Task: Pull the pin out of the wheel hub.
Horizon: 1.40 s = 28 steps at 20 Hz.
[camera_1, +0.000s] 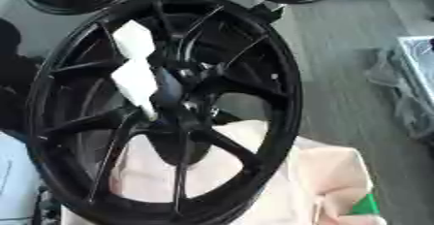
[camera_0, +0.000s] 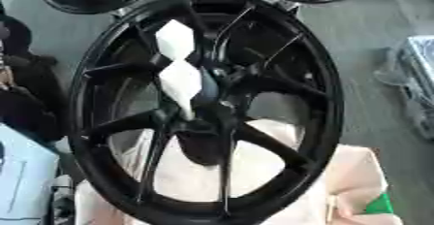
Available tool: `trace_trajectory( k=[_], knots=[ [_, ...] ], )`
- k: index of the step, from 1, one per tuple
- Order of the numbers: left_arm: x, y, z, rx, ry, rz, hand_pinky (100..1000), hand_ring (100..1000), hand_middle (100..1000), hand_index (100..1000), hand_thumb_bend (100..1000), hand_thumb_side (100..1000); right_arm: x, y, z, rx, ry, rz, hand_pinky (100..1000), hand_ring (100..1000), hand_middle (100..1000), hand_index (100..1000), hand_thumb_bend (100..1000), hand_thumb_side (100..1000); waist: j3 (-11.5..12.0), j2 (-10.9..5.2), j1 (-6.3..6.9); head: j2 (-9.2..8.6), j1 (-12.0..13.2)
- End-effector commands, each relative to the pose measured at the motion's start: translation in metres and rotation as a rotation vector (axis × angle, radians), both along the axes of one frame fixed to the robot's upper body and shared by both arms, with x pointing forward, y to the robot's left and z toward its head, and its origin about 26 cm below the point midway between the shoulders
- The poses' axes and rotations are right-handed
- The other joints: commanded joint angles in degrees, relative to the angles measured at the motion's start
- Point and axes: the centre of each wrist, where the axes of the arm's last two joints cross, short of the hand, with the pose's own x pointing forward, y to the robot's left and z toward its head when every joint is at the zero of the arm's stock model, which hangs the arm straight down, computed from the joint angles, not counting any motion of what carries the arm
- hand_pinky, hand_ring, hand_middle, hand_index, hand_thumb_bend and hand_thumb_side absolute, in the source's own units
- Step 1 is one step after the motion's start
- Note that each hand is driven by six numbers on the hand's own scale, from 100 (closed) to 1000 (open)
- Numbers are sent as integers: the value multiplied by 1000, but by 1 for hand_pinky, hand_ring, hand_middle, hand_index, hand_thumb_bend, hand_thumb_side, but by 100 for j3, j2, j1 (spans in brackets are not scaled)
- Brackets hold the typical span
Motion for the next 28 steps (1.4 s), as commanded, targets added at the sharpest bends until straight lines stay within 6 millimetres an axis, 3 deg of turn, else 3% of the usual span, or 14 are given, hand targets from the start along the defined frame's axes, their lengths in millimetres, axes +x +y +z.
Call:
trace_trajectory(
  k=[1,8,13,14,15,16,20,21,22,28],
  knots=[
    [0,3,10,25,-28,7,494,786,651,681,261,674,-1,-3,12,-32,-21,-9,716,617,579,727,100,611,-15,-118,-7,13,25],
    [0,3,11,35,-30,6,493,787,652,681,261,674,-1,-3,12,-28,-23,-10,715,616,579,727,100,612,-58,-75,0,41,41],
    [0,8,28,90,-65,-8,495,790,655,682,252,651,-1,-4,12,-30,-25,-15,715,616,579,727,100,612,-89,-67,31,65,-23],
    [-1,11,37,128,-87,-13,496,791,656,682,249,634,-1,-4,13,-32,-24,-16,715,616,579,727,100,612,-91,-73,48,66,-43],
    [-1,14,46,162,-107,-17,498,791,655,683,321,791,-1,-4,13,-33,-22,-16,715,616,579,727,100,604,-92,-79,62,62,-61],
    [-2,17,56,193,-126,-21,499,791,657,684,249,618,-1,-4,13,-35,-21,-16,715,616,579,727,100,612,-93,-85,75,54,-77],
    [-4,25,99,356,-201,-49,513,794,665,695,252,564,-2,-5,13,-43,-15,-16,715,616,579,727,100,612,-105,-108,124,19,-94],
    [-4,28,109,396,-215,-54,516,795,665,698,257,661,-2,-5,13,-45,-13,-16,714,616,578,727,100,597,-106,-114,135,13,-91],
    [-4,30,118,434,-225,-58,518,795,668,699,255,552,-2,-5,13,-47,-11,-16,714,616,579,727,100,611,-106,-119,144,10,-87],
    [-4,38,176,790,-210,-124,570,802,691,737,297,542,-3,-6,11,-61,5,-17,714,616,579,727,100,611,-111,-127,204,-14,-125]
  ],
)
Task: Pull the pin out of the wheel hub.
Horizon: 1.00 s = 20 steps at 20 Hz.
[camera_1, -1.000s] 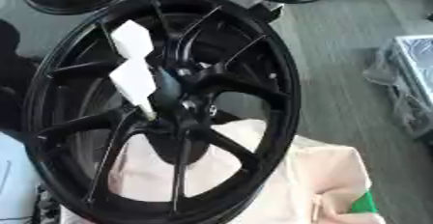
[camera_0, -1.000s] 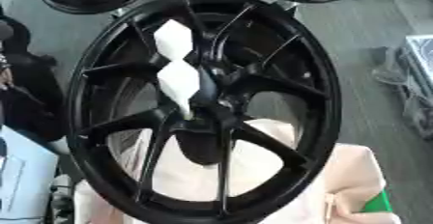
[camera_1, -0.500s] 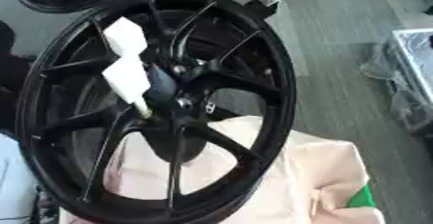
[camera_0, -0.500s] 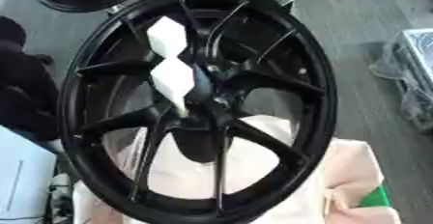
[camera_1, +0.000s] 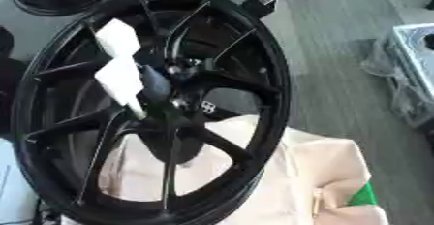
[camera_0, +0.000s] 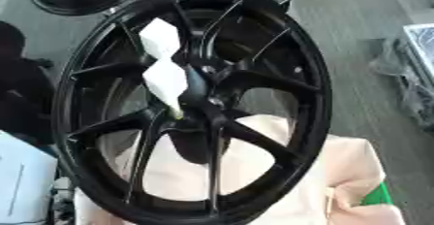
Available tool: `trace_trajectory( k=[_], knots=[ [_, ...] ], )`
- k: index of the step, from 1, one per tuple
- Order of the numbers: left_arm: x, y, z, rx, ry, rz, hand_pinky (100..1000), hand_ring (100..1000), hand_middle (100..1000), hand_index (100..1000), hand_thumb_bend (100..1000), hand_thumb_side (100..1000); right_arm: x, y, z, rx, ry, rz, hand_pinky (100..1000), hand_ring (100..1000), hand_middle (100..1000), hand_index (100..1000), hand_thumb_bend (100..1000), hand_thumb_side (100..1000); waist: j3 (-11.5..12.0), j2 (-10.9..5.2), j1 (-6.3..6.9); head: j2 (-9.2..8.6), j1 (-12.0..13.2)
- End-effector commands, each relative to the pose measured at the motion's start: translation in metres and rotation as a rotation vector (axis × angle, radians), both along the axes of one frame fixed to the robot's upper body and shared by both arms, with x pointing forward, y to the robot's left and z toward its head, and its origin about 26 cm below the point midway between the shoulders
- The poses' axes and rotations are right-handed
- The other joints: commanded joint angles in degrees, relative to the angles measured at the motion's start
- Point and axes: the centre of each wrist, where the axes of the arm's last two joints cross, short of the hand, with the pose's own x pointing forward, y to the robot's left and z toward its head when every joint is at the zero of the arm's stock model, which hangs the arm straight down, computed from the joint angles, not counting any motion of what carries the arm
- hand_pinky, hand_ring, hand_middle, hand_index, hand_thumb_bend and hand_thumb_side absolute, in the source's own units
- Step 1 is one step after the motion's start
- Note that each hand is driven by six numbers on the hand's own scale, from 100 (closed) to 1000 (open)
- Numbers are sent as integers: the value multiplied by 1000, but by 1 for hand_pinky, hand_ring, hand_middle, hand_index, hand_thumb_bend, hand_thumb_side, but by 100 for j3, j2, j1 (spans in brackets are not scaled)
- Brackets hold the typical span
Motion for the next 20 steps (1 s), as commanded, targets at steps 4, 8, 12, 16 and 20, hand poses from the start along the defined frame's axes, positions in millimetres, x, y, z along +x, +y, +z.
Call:
trace_trajectory(
  k=[4,8,12,16,20],
  knots=[
    [-9,10,56,420,26,8,630,806,710,759,332,552,-3,-6,10,-57,2,-10,714,615,579,727,100,610,1,-152,35,-33,-25],
    [-8,7,77,643,69,-2,693,813,732,781,348,581,-3,-6,9,-63,9,-9,714,616,579,727,100,610,3,-162,57,-15,-2],
    [-1,-1,87,903,193,-38,766,798,745,806,374,645,-4,-5,8,-62,21,4,714,615,579,727,100,614,12,-180,87,-12,-6],
    [6,-14,84,1088,238,-72,811,815,769,828,453,651,-5,-6,8,-69,28,4,714,615,579,727,100,613,25,-200,124,0,-14],
    [13,-28,78,1177,214,-90,843,840,776,837,571,526,-5,-6,8,-77,35,5,713,615,579,727,100,612,20,-218,147,15,1]
  ],
)
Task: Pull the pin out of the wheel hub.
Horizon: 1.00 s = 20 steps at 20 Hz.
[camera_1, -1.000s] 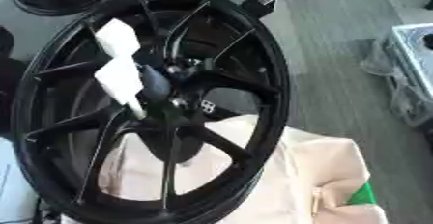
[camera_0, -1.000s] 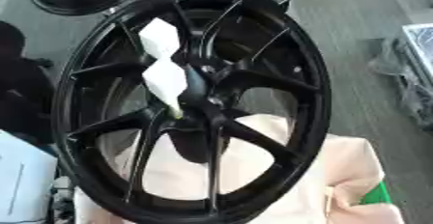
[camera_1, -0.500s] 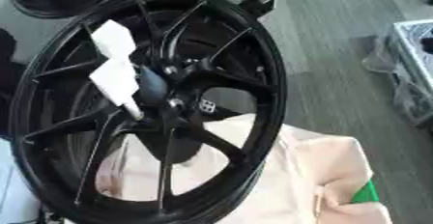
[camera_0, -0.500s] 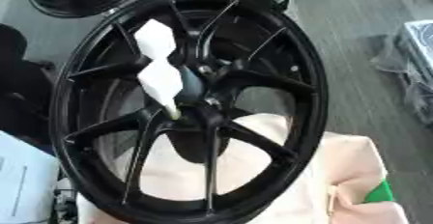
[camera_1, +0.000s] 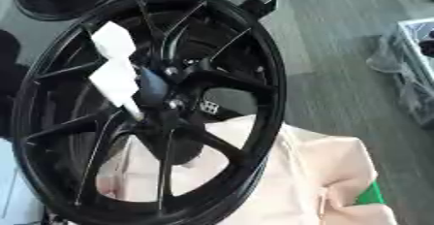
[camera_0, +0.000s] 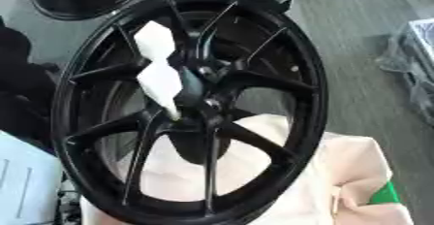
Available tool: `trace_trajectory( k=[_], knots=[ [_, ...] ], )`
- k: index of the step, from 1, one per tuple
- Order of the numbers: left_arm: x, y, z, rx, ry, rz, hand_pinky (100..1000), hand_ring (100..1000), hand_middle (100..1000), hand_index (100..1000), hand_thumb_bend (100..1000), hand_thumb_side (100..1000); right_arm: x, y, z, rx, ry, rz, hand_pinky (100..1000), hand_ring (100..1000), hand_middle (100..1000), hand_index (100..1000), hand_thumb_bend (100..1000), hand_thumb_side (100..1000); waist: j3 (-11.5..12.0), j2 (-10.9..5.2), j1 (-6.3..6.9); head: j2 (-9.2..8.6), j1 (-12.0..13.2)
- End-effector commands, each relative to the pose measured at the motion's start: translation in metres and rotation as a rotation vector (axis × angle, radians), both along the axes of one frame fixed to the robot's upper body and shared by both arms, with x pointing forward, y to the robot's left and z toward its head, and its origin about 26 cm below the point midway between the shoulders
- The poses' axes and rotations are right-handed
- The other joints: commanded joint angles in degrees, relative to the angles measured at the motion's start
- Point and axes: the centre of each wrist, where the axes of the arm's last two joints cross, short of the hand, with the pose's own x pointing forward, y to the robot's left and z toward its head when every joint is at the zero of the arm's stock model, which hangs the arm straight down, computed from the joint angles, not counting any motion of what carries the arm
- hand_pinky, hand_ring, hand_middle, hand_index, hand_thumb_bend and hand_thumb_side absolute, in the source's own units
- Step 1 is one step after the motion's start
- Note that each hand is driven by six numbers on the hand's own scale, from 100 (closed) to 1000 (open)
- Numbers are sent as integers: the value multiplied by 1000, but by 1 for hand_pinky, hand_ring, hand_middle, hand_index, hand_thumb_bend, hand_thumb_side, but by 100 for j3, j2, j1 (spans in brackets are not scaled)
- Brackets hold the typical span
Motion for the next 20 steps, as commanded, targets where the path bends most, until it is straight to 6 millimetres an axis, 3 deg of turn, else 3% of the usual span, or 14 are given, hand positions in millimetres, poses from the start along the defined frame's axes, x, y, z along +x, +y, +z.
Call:
trace_trajectory(
  k=[1,7,13,20],
  knots=[
    [0,-4,7,71,-38,-2,849,843,777,838,612,484,-2,-4,11,-45,-10,0,713,615,579,727,100,612,6,-180,-16,14,12],
    [17,-20,0,132,-52,-42,852,844,775,843,684,402,-2,-3,9,-49,1,2,713,615,579,727,100,611,15,-189,-24,-7,20],
    [35,-43,-3,151,-51,-90,847,835,768,836,662,382,-1,-2,7,-48,8,8,713,615,579,727,100,610,12,-191,-49,-33,-45],
    [54,-67,-8,198,-74,-116,843,827,763,824,622,284,0,0,7,-43,7,20,713,615,579,727,100,611,-32,-179,-78,-66,-7]
  ],
)
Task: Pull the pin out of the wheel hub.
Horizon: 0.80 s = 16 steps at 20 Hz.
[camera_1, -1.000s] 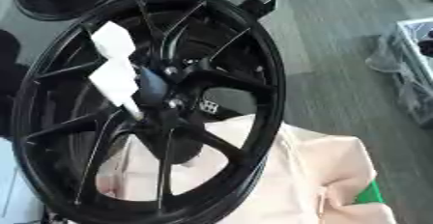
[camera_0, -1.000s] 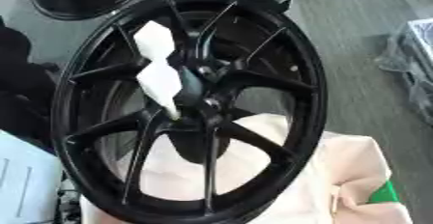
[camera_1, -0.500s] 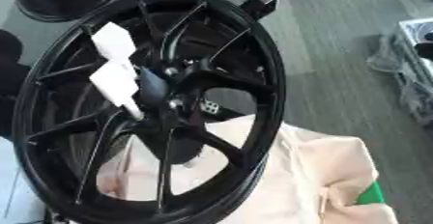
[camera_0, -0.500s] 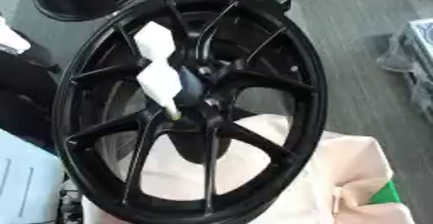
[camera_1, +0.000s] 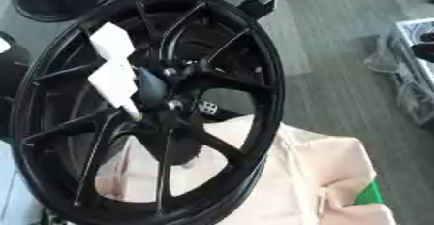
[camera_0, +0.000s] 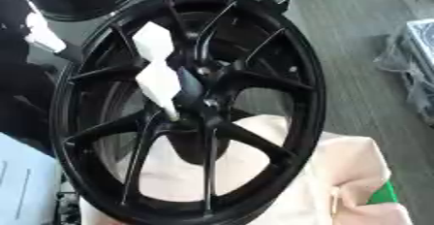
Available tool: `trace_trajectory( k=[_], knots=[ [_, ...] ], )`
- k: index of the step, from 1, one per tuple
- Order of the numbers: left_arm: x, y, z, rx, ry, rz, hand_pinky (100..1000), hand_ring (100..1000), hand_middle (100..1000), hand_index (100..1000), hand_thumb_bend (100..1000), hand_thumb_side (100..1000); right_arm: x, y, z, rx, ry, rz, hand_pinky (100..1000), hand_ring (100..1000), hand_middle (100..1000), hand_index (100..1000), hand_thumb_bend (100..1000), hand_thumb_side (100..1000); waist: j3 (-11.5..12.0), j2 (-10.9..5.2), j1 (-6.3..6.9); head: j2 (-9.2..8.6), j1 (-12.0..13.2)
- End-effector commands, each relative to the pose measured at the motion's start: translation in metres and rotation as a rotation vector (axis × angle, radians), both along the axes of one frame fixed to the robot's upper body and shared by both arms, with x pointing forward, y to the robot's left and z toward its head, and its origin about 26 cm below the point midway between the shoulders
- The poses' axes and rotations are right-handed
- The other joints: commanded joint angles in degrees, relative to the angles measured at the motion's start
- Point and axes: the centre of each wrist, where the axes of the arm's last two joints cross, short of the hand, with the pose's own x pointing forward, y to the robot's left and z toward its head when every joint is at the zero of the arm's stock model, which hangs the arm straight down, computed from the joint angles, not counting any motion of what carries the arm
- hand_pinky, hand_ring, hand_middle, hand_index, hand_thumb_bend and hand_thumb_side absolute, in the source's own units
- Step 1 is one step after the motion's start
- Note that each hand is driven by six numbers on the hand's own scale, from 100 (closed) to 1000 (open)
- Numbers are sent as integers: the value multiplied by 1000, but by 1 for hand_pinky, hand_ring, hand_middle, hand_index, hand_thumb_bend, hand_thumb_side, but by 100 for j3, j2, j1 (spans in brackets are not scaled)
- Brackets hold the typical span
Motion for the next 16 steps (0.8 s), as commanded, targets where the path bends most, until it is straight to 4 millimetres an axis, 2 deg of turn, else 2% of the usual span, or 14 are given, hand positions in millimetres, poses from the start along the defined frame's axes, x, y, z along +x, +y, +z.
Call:
trace_trajectory(
  k=[1,8,16],
  knots=[
    [4,-3,8,24,-40,6,842,826,763,822,614,284,1,-2,11,-31,-21,6,713,615,579,727,100,611,-19,-170,-59,-69,34],
    [18,-12,-2,35,-15,-7,831,823,759,816,575,304,1,0,9,-28,-16,12,712,615,579,727,100,611,-58,-135,-78,-65,119],
    [27,-22,-7,25,17,-32,829,831,770,823,582,321,2,1,8,-31,-7,20,712,616,579,727,100,611,-89,-126,-78,-47,169]
  ],
)
